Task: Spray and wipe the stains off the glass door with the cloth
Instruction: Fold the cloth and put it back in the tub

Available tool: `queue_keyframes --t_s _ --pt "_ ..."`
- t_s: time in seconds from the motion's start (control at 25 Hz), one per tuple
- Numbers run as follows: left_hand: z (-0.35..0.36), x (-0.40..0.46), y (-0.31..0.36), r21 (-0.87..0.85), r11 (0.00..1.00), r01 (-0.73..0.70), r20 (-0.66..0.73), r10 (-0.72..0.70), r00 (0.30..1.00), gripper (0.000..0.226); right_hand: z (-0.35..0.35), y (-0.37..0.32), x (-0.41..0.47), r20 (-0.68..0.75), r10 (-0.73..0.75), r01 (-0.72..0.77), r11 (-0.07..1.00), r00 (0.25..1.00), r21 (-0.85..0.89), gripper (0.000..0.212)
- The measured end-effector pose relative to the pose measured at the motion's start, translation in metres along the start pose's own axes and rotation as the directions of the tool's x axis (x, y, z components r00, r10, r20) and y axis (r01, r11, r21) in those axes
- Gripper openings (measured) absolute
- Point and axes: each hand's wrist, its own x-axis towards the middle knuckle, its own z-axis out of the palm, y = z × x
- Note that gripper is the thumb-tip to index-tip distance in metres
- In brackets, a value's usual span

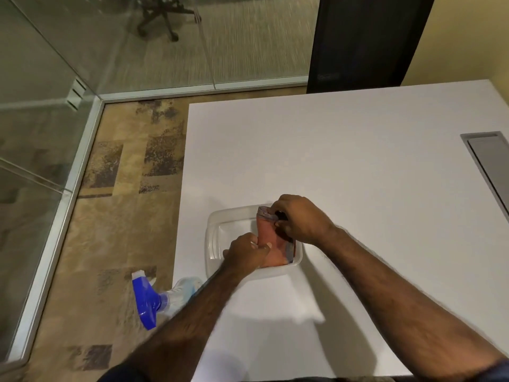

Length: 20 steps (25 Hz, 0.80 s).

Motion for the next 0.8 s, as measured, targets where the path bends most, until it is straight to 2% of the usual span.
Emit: queue_keyframes --t_s 0.12,0.2,0.36,0.44,0.56,0.72,0.8 --pt "0.003 0.008 -0.003 0.042 0.999 0.024 0.045 -0.026 0.999 0.033 0.012 -0.003 0.001 -0.007 -0.087 0.083 0.973 0.996 -0.214 0.028" --pt "0.004 0.013 -0.005 0.055 0.998 0.024 0.055 -0.027 0.998 0.039 0.022 -0.001 -0.002 -0.048 -0.111 0.092 0.95 0.993 -0.297 0.031" --pt "0.006 0.009 -0.012 0.12 0.992 -0.044 0.005 0.044 0.999 0.054 0.031 -0.004 -0.018 -0.097 -0.058 0.019 0.935 0.994 -0.355 0.052" --pt "0.006 -0.001 -0.016 0.157 0.978 -0.137 -0.071 0.149 0.986 0.058 0.032 -0.011 -0.031 -0.106 -0.024 -0.017 0.929 0.994 -0.37 0.053" --pt "0.007 -0.025 -0.026 0.19 0.936 -0.295 -0.217 0.333 0.917 0.057 0.036 -0.023 -0.052 -0.133 0.014 -0.061 0.932 0.991 -0.357 0.048" --pt "0.01 -0.061 -0.04 0.259 0.881 -0.395 -0.291 0.461 0.838 0.062 0.043 -0.043 -0.08 -0.22 0.023 -0.095 0.942 0.975 -0.321 0.051" --pt "0.008 -0.083 -0.047 0.296 0.832 -0.469 -0.35 0.551 0.757 0.063 0.047 -0.056 -0.092 -0.263 0.013 -0.093 0.951 0.965 -0.294 0.053"
